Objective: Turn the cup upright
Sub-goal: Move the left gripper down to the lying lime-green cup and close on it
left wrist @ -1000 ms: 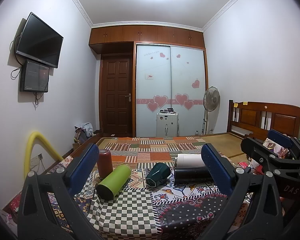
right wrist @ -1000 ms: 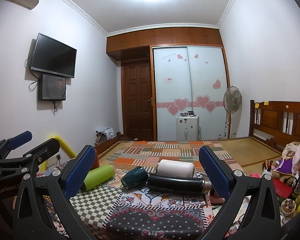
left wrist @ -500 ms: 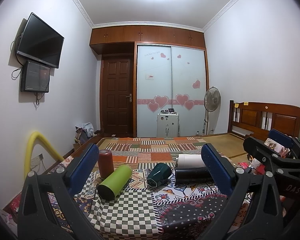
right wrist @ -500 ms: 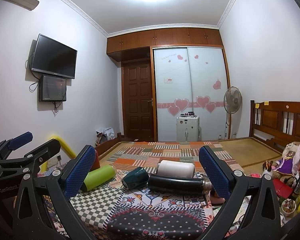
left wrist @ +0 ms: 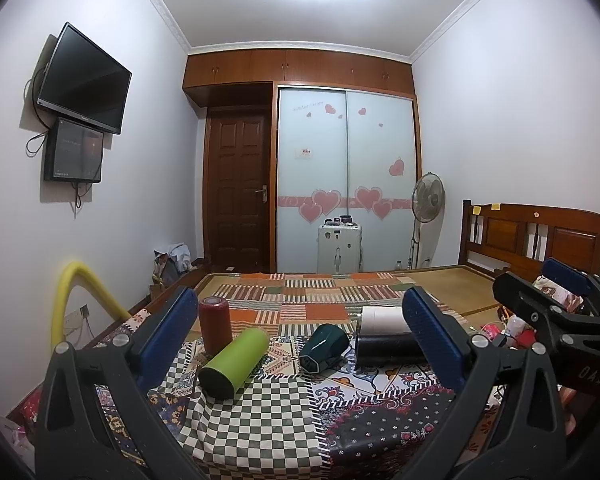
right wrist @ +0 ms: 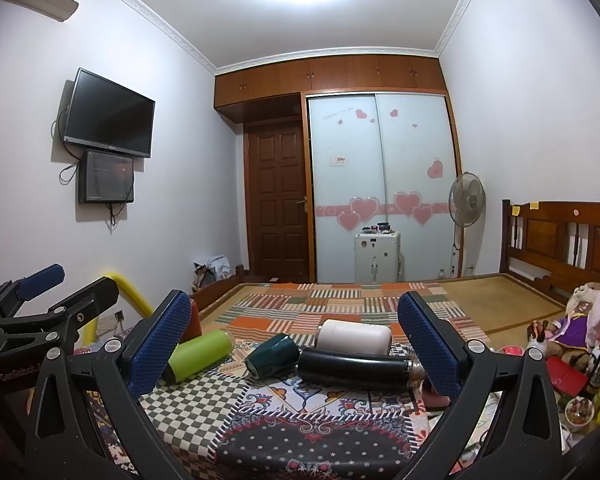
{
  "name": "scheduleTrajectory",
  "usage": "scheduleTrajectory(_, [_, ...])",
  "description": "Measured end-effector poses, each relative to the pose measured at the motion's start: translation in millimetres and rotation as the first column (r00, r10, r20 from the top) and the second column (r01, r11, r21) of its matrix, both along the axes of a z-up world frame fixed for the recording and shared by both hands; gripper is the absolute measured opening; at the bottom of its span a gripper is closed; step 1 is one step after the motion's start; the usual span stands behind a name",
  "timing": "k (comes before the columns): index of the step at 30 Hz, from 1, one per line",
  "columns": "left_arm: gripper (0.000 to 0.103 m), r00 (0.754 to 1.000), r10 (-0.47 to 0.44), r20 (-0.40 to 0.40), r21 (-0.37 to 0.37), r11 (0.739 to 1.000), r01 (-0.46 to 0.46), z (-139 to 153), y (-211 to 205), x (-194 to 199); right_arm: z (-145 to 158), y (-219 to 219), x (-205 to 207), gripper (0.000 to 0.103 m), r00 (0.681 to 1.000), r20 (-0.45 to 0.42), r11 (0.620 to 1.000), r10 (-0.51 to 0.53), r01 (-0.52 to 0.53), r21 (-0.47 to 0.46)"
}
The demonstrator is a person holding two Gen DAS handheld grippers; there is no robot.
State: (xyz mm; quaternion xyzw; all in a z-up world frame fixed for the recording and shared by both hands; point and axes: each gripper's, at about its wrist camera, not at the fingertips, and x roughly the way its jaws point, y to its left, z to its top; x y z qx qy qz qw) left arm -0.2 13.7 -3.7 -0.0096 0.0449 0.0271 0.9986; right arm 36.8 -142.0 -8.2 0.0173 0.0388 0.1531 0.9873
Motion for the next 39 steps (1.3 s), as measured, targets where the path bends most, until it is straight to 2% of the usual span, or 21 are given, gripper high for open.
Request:
scheduleTrajectory(6, [0.103, 1.0, 0.005, -0.03, 0.012, 1.0, -0.004, -9, 3, 12, -2, 2, 4, 0.103, 1.0, -0.006, 1.0, 0.004, -0.004, -0.002])
scheduleTrajectory(11, [0.103, 0.993, -0.012, -0.119, 0.031, 0.999, 0.016, -17, 15, 41, -11, 4, 19, 0.103, 1.0, -0.031, 1.0, 0.0, 0.0, -0.012])
scheduleTrajectory(14, [0.103, 0.979, -0.031, -0.202, 0.037, 0.999, 0.04, -23, 26, 70, -18, 5, 29, 0.103, 0.999, -0.053, 1.0, -0.004, 0.003, -0.02])
scheduleTrajectory(17, [0.103, 0.953, -0.043, -0.3, 0.039, 0.998, 0.058, -32, 39, 104, -27, 6, 44, 0.103, 0.997, -0.078, 1.0, -0.013, 0.01, -0.029])
scheduleTrajectory(19, [0.098, 0.934, -0.029, -0.357, 0.053, 0.997, 0.051, -38, 47, 127, -32, 6, 51, 0.103, 0.996, -0.091, 0.999, -0.016, 0.014, -0.03])
scheduleTrajectory(21, [0.092, 0.91, -0.029, -0.415, 0.052, 0.997, 0.055, -44, 58, 151, -37, 5, 61, 0.103, 0.994, -0.106, 0.999, -0.019, 0.016, -0.033])
scheduleTrajectory(25, [0.09, 0.855, -0.039, -0.518, 0.049, 0.996, 0.075, -61, 78, 195, -44, 5, 78, 0.103, 0.991, -0.134, 0.999, -0.026, 0.02, -0.045])
scheduleTrajectory(29, [0.084, 0.775, -0.049, -0.63, 0.027, 0.996, 0.085, -86, 100, 241, -53, 10, 93, 0.103, 0.987, -0.159, 0.998, -0.028, 0.018, -0.066])
scheduleTrajectory(37, [0.083, 0.653, -0.069, -0.754, -0.012, 0.996, 0.092, -132, 126, 295, -66, 21, 117, 0.103, 0.978, -0.209, 0.996, -0.014, -0.005, -0.09])
scheduleTrajectory(39, [0.077, 0.619, -0.082, -0.781, -0.028, 0.995, 0.096, -141, 129, 304, -70, 23, 121, 0.103, 0.976, -0.22, 0.996, -0.009, -0.012, -0.093])
